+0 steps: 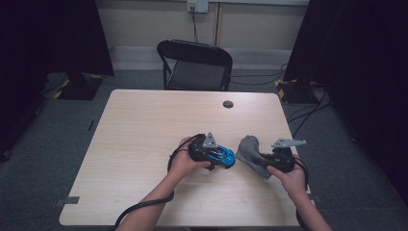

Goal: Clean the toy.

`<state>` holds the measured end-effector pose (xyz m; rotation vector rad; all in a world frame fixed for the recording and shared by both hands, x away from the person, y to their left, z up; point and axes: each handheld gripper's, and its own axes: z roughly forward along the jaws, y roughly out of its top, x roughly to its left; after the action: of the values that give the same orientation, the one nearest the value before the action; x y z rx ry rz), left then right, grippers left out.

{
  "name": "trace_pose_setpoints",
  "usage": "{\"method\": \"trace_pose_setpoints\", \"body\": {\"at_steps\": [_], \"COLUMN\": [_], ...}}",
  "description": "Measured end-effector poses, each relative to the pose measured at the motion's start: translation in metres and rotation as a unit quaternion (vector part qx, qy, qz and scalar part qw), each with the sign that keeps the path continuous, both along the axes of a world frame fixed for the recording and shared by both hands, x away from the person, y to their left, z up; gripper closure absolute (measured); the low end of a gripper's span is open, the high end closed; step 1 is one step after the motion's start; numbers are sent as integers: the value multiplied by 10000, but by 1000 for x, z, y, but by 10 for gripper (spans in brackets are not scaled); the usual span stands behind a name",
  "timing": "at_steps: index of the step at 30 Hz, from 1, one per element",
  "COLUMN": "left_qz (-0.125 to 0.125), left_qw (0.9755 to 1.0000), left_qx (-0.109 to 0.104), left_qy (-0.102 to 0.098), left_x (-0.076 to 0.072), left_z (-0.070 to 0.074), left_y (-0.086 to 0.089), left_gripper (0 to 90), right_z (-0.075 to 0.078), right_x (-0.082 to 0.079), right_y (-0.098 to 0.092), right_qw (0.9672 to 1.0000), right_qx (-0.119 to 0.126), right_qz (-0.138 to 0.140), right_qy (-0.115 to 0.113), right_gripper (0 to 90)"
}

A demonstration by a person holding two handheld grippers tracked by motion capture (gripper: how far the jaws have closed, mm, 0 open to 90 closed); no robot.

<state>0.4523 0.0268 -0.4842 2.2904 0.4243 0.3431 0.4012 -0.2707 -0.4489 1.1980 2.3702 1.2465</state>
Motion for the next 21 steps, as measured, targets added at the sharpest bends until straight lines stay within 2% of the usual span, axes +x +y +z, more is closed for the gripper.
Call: {"method": "trace_pose_setpoints", "body": {"at_steps": [7, 14, 18, 21], "left_qz": [-16, -29, -21, -25], "left_qw": [10000, 10000, 10000, 10000], "left_qx": [-23, -22, -2, 9], "left_qy": [-25, -37, -35, -36], "left_x": [0, 0, 0, -1], "left_z": [-1, -1, -1, -1], "left_y": [0, 0, 0, 0], "left_gripper": [154, 154, 154, 154], "right_z": [-2, -7, -13, -18], "right_x": [17, 27, 33, 36], "right_y": [2, 6, 9, 12], "right_qw": [9998, 9991, 9986, 9986], "right_qx": [-84, -247, -390, -397], "right_qz": [-171, -337, -357, -361], "right_qy": [-17, -91, -44, -21], "right_gripper": [734, 734, 733, 733]}}
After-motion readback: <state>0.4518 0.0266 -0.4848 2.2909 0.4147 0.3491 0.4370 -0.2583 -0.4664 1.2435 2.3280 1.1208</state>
